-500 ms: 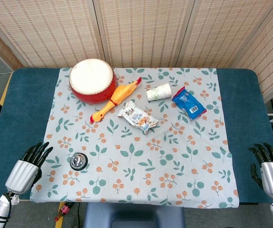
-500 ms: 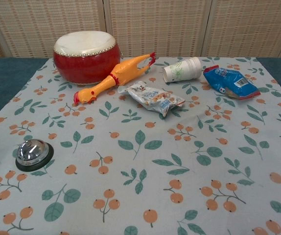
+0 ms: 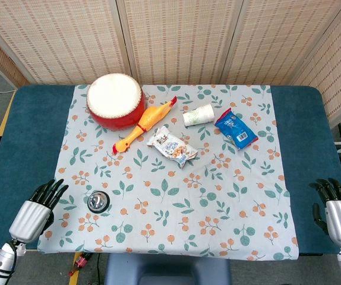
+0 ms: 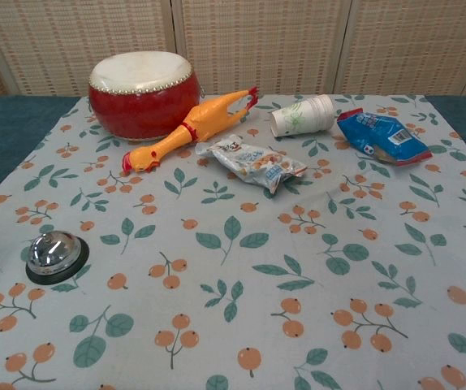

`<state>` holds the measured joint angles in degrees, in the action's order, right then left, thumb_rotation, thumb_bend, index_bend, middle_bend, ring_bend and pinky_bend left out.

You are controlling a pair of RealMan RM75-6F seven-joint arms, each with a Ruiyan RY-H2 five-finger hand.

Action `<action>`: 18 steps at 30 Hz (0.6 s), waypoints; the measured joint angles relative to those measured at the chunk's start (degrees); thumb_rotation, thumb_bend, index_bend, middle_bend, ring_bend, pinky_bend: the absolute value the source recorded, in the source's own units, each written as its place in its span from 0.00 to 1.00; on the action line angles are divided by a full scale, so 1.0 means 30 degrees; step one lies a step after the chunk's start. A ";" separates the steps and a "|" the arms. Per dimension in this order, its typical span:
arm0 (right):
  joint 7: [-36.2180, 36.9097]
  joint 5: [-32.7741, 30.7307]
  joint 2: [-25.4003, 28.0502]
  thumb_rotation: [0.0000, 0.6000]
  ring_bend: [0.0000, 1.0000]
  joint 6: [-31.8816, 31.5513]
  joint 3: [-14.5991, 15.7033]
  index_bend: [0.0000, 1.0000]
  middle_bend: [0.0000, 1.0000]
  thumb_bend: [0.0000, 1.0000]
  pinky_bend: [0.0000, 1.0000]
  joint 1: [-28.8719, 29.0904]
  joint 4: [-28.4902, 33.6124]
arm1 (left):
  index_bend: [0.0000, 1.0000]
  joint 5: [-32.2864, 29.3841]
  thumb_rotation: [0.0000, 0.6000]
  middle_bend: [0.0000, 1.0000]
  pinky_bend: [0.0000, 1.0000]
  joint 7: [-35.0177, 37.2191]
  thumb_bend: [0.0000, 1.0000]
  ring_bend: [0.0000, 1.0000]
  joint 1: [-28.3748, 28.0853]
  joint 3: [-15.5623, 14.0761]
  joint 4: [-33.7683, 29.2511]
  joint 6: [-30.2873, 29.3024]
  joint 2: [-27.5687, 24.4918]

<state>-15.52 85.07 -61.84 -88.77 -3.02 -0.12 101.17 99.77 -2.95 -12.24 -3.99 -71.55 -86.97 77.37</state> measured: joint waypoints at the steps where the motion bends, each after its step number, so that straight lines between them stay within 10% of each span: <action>1: -0.0056 -0.0046 0.0009 1.00 0.11 0.0151 0.0032 0.26 0.18 0.52 0.25 0.0020 0.0044 | 0.00 0.0004 1.00 0.00 0.15 0.0014 1.00 0.00 -0.0003 0.0000 -0.0129 -0.0016 -0.0015; 18: 0.0193 -0.0386 0.0306 1.00 0.11 0.0909 0.0150 0.26 0.18 0.52 0.25 0.0251 0.0277 | 0.00 0.0567 1.00 0.00 0.11 0.0774 1.00 0.00 -0.1824 0.0293 0.0399 0.1784 0.3494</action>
<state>-14.94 83.91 -60.92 -86.04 -2.56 0.63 102.00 101.47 -0.63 -17.72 -3.11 -70.35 -81.61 87.86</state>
